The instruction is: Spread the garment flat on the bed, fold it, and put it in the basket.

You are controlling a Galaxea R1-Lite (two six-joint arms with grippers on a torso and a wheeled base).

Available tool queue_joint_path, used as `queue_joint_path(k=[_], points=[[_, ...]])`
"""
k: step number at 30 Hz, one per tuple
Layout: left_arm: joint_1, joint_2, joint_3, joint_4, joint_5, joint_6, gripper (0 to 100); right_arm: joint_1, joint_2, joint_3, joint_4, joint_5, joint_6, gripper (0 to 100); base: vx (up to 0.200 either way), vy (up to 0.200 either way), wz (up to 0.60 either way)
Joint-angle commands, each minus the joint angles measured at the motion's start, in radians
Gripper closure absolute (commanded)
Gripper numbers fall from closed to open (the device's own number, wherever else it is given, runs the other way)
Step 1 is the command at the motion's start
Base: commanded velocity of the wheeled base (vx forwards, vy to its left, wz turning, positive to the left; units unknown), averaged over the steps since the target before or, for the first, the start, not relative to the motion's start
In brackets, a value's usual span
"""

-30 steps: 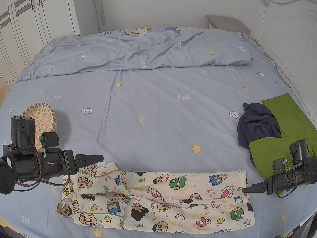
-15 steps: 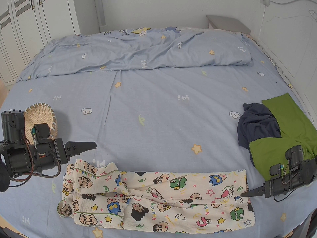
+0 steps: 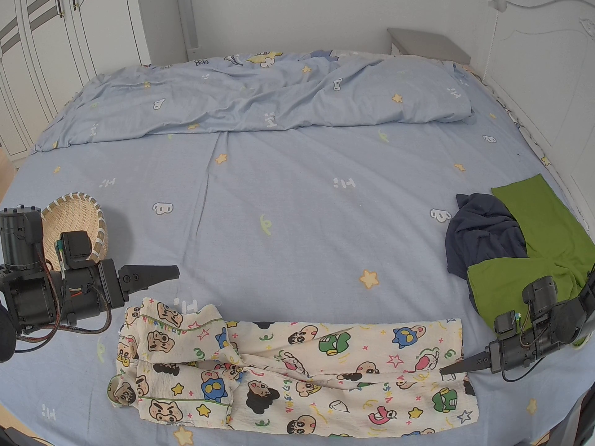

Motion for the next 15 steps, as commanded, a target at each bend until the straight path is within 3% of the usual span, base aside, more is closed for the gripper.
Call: queue_joint_path(k=[1,15], points=[[0.0,-0.022,-0.003,0.003,0.0,0.0,0,0.001,0.053,-0.024,0.003,-0.002,-0.001,0,0.0,0.0,0.0],[-0.002,-0.038,-0.001,0.005,0.0,-0.002,0,0.031,0.058,-0.044,0.008,0.0,0.0,0,0.0,0.0,0.0]])
